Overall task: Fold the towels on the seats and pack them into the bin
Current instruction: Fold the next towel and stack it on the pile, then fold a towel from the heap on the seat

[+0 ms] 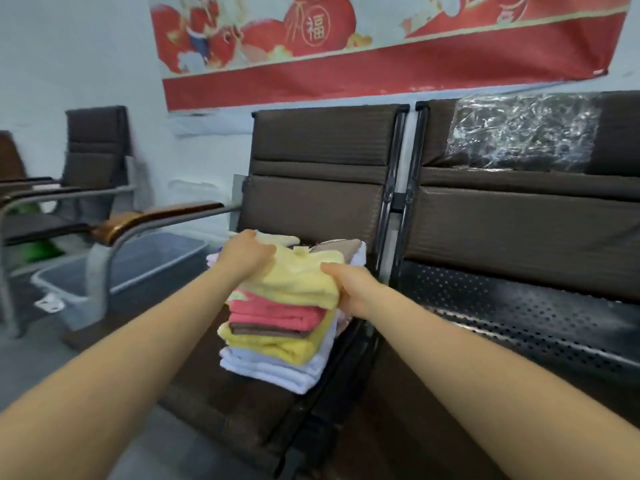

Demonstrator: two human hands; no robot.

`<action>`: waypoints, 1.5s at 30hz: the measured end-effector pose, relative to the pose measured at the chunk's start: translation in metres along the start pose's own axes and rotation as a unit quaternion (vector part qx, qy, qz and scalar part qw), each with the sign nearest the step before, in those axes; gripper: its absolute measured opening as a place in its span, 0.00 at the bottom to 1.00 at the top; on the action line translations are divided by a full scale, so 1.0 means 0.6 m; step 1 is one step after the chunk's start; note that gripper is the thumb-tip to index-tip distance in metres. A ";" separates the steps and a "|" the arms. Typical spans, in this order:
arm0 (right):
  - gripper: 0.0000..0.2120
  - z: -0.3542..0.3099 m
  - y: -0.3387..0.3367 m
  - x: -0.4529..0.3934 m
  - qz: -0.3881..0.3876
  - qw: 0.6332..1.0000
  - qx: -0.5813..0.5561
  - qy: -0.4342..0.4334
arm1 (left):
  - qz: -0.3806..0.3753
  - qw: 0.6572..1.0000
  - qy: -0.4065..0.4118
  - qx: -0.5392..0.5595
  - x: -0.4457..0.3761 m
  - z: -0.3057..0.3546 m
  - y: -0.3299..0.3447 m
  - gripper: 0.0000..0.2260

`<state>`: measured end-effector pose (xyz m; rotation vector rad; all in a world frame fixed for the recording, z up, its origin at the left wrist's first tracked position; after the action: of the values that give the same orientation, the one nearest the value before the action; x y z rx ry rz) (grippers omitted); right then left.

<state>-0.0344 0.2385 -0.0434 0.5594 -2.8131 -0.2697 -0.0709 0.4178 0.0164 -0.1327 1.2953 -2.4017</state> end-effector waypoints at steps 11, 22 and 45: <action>0.09 0.054 -0.135 0.097 0.037 0.980 0.187 0.061 | -0.037 0.984 0.151 -0.085 0.058 0.003 0.109 0.16; 0.10 0.077 -0.550 0.376 0.252 0.898 0.334 0.136 | -0.207 0.947 0.240 0.052 0.309 0.349 0.404 0.14; 0.15 0.115 -0.949 0.557 0.483 0.666 0.538 0.185 | -0.325 0.924 0.199 0.017 0.428 0.465 0.663 0.11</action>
<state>-0.1538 -0.4027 -0.1678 -0.7041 -2.1260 1.5516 -0.1077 -0.0945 -0.1792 -0.0718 1.5694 -3.1386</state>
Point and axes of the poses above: each hand's wrist, its own x-axis away from the middle knuckle, its own y-axis out of the palm, z = x × y, the point moved 2 cm from there along -x, towards the middle knuckle, and after that the axes turned 6 degrees about -z, right-handed, at the moved point
